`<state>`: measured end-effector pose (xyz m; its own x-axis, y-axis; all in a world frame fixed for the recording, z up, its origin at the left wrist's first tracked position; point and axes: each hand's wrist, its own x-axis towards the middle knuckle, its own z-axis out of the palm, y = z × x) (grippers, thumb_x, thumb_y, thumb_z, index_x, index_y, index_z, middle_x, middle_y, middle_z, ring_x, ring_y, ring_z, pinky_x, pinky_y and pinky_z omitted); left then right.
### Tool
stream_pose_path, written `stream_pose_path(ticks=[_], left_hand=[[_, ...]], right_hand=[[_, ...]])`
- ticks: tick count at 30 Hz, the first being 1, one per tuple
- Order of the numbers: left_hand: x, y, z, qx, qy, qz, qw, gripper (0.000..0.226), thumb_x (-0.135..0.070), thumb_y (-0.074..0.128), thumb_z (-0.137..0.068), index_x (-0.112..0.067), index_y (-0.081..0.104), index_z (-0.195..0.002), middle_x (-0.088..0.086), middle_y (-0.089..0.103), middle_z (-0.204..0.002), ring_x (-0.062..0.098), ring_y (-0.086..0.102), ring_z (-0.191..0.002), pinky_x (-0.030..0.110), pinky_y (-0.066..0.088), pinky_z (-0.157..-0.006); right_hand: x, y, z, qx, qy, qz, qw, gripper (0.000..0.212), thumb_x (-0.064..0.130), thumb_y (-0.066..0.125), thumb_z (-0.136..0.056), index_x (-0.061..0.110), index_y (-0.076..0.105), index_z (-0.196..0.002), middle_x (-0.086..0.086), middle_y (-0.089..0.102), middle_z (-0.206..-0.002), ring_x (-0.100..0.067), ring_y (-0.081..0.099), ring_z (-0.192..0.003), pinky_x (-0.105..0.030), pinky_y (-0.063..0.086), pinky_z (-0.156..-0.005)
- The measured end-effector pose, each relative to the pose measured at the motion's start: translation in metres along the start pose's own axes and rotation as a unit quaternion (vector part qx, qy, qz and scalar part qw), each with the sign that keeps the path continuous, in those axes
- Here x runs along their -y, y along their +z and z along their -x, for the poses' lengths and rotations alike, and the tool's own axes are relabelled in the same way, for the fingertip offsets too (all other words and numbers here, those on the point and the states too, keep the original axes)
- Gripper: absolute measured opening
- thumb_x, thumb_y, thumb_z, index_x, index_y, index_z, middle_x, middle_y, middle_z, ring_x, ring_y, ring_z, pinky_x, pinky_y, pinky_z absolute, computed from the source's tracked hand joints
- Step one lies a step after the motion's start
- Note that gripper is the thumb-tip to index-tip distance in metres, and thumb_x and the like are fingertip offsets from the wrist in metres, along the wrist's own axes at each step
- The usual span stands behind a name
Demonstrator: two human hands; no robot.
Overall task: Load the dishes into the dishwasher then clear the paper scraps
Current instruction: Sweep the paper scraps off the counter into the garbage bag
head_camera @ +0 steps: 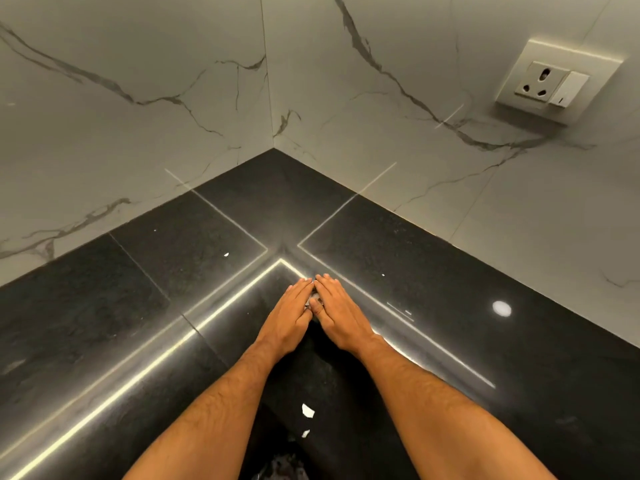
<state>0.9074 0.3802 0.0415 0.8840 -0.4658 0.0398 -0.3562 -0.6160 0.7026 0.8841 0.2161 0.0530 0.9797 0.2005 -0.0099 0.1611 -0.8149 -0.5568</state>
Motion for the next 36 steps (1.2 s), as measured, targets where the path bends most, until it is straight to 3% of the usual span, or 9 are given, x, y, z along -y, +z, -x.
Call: stream_pose_path(ticks=[5,11,13,17,23,27,30,33,36], left_hand=[[-0.009,0.001,0.032,-0.014,-0.005,0.026,1.000,0.056,-0.017,0.037,-0.103,-0.017,0.026,-0.158,-0.006,0.025,-0.164,-0.005,0.008,-0.150,0.021,0.001,-0.124],[-0.010,0.001,0.081,0.001,-0.007,0.043,0.999,0.053,-0.026,0.037,-0.105,-0.018,0.028,-0.157,-0.007,0.027,-0.163,-0.006,0.009,-0.149,0.022,0.003,-0.125],[-0.011,0.007,0.097,-0.007,-0.013,0.043,0.999,0.053,-0.027,0.037,-0.106,-0.018,0.029,-0.157,-0.006,0.026,-0.164,-0.005,0.009,-0.149,0.024,0.003,-0.125],[-0.022,0.022,0.130,-0.065,-0.023,0.027,0.997,0.058,-0.033,0.029,-0.100,-0.016,0.036,-0.155,-0.001,0.032,-0.162,0.003,0.016,-0.151,0.026,0.005,-0.126],[-0.048,0.061,0.171,-0.177,-0.077,-0.003,0.981,0.062,-0.037,0.024,-0.100,-0.012,0.029,-0.157,0.001,0.025,-0.164,0.007,0.012,-0.153,0.032,0.007,-0.126],[-0.060,0.079,0.171,-0.240,-0.116,-0.025,0.963,0.061,-0.034,0.029,-0.101,-0.009,0.025,-0.158,0.003,0.021,-0.165,0.010,0.009,-0.154,0.034,0.007,-0.127],[-0.069,0.086,0.157,-0.273,-0.141,-0.028,0.951,0.060,-0.033,0.030,-0.103,-0.007,0.025,-0.157,0.004,0.022,-0.165,0.011,0.010,-0.154,0.035,0.008,-0.126],[-0.071,0.089,0.138,-0.267,-0.171,-0.078,0.945,0.061,-0.036,0.021,-0.105,-0.003,0.025,-0.156,0.010,0.023,-0.165,0.018,0.012,-0.154,0.037,0.010,-0.127],[-0.063,0.095,0.126,-0.217,-0.172,-0.162,0.947,0.058,-0.023,0.026,-0.106,0.001,0.013,-0.157,0.019,0.008,-0.166,0.028,0.003,-0.155,0.042,0.008,-0.127]], right_hand=[[0.015,0.005,0.026,-0.001,-0.006,-0.019,1.000,0.058,0.043,0.032,-0.110,0.013,0.026,-0.159,-0.001,0.023,-0.167,-0.006,0.008,-0.154,-0.014,-0.005,-0.118],[0.024,0.025,0.073,-0.001,-0.013,-0.004,1.000,0.063,0.053,0.028,-0.107,0.018,0.028,-0.160,0.005,0.023,-0.167,-0.001,0.005,-0.154,-0.031,0.007,-0.128],[0.029,0.031,0.090,-0.005,-0.012,0.007,1.000,0.061,0.051,0.029,-0.108,0.019,0.030,-0.159,0.005,0.023,-0.167,-0.004,0.006,-0.155,-0.029,0.005,-0.127],[0.047,0.041,0.120,-0.027,0.007,-0.030,0.999,0.056,0.046,0.034,-0.109,0.017,0.035,-0.157,0.005,0.029,-0.165,-0.004,0.013,-0.154,-0.035,0.013,-0.128],[0.050,0.043,0.152,-0.073,0.063,-0.116,0.989,0.069,0.067,0.029,-0.101,0.025,0.040,-0.155,0.010,0.037,-0.160,0.000,0.026,-0.148,-0.037,0.025,-0.124],[0.038,0.034,0.153,-0.115,0.107,-0.155,0.975,0.054,0.048,0.040,-0.106,0.021,0.042,-0.153,0.006,0.039,-0.158,-0.003,0.030,-0.146,-0.037,0.025,-0.124],[0.030,0.037,0.145,-0.087,0.078,-0.117,0.986,0.059,0.051,0.037,-0.105,0.020,0.038,-0.155,0.005,0.034,-0.162,-0.004,0.023,-0.150,-0.034,0.021,-0.126],[0.024,0.039,0.129,-0.074,0.037,-0.094,0.992,0.065,0.055,0.032,-0.103,0.018,0.037,-0.156,0.004,0.033,-0.163,-0.004,0.021,-0.151,-0.034,0.020,-0.126],[0.021,0.040,0.112,-0.062,0.024,-0.116,0.991,0.067,0.055,0.031,-0.103,0.016,0.037,-0.156,0.002,0.036,-0.162,-0.006,0.025,-0.151,-0.035,0.023,-0.125]])
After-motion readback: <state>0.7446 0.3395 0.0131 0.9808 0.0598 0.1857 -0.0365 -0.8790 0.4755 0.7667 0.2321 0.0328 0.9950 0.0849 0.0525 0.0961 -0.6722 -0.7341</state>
